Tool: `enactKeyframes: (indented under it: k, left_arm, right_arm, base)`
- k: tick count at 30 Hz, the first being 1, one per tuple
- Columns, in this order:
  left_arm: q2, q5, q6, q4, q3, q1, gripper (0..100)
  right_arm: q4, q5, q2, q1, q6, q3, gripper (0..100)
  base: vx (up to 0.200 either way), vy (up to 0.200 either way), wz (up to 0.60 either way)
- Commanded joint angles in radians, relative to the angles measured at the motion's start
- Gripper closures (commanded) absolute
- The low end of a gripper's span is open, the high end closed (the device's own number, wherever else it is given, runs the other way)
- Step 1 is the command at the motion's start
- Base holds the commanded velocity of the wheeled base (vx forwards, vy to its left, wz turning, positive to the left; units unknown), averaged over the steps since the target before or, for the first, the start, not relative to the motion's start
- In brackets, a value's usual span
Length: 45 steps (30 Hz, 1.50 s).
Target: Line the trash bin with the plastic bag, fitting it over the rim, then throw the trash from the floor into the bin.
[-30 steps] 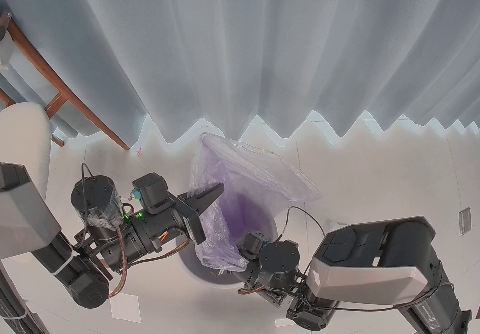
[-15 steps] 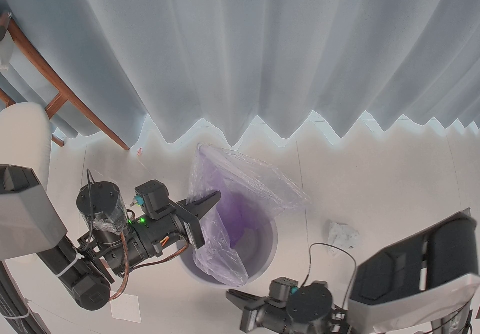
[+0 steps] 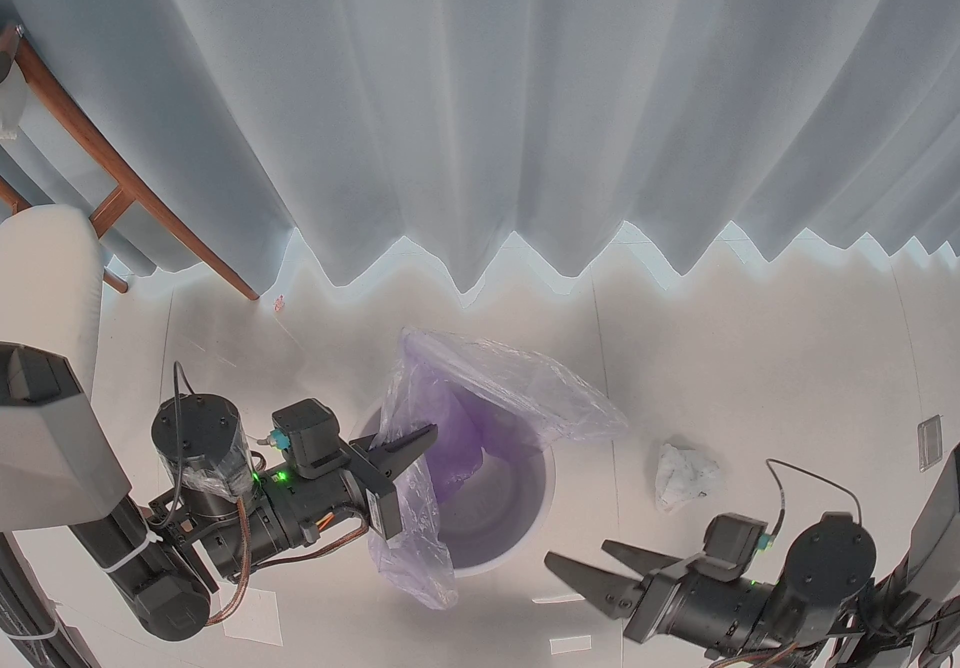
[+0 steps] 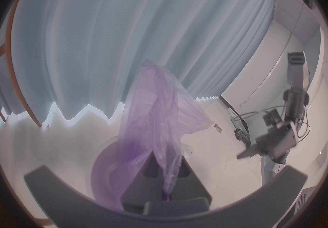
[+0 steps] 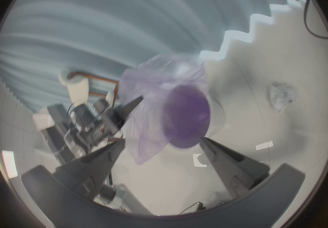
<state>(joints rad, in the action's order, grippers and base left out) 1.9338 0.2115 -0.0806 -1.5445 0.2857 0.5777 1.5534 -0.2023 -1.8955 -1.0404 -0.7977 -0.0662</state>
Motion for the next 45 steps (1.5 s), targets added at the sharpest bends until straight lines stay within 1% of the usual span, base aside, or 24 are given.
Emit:
enactKeyframes:
  k: [1,2,3,5,6,14,23,28,34,45]
  left_arm:
    - [-0.024,-0.001,0.015,0.000,-0.025,0.011,100]
    - [-0.024,-0.001,0.015,0.000,-0.025,0.011,100]
    - [-0.032,-0.001,0.015,0.000,-0.025,0.011,100]
    - [-0.033,-0.001,0.015,0.000,-0.027,0.011,100]
    - [-0.033,-0.001,0.015,0.000,-0.027,0.016,100]
    - [-0.044,-0.001,0.015,0.000,-0.025,0.014,100]
    - [-0.052,-0.001,0.015,0.000,-0.025,0.016,100]
    - [-0.050,-0.001,0.015,0.000,-0.027,0.021,100]
    - [-0.045,-0.001,0.015,0.000,-0.028,0.021,100]
    - [-0.050,-0.001,0.016,0.000,-0.028,0.022,100]
  right_arm:
    - [0.016,-0.015,-0.017,0.112,-0.069,0.003,0]
    - [0.016,-0.015,-0.017,0.112,-0.069,0.003,0]
    - [0.017,-0.025,-0.054,0.137,-0.103,-0.021,0]
    - [0.017,-0.031,-0.065,0.157,-0.121,-0.041,0]
    - [0.016,-0.031,-0.073,0.188,-0.129,-0.073,0]
    - [0.014,-0.031,-0.122,0.240,-0.103,-0.190,0]
    - [0.016,-0.031,-0.116,0.286,-0.084,-0.225,0]
    - [0.016,-0.031,-0.112,0.296,-0.061,-0.230,0]
    - [0.014,-0.025,-0.068,0.296,-0.055,-0.236,0]
    - [0.011,-0.023,-0.086,0.321,-0.051,-0.273,0]
  base:
    - [0.000,0.000,0.00]
    - [0.000,0.000,0.00]
    - [0.000,0.000,0.00]
    - [0.000,0.000,0.00]
    - [0.000,0.000,0.00]
    - [0.000,0.000,0.00]
    - [0.000,0.000,0.00]
    - [0.000,0.000,0.00]
    - [0.000,0.000,0.00]
    - [0.000,0.000,0.00]
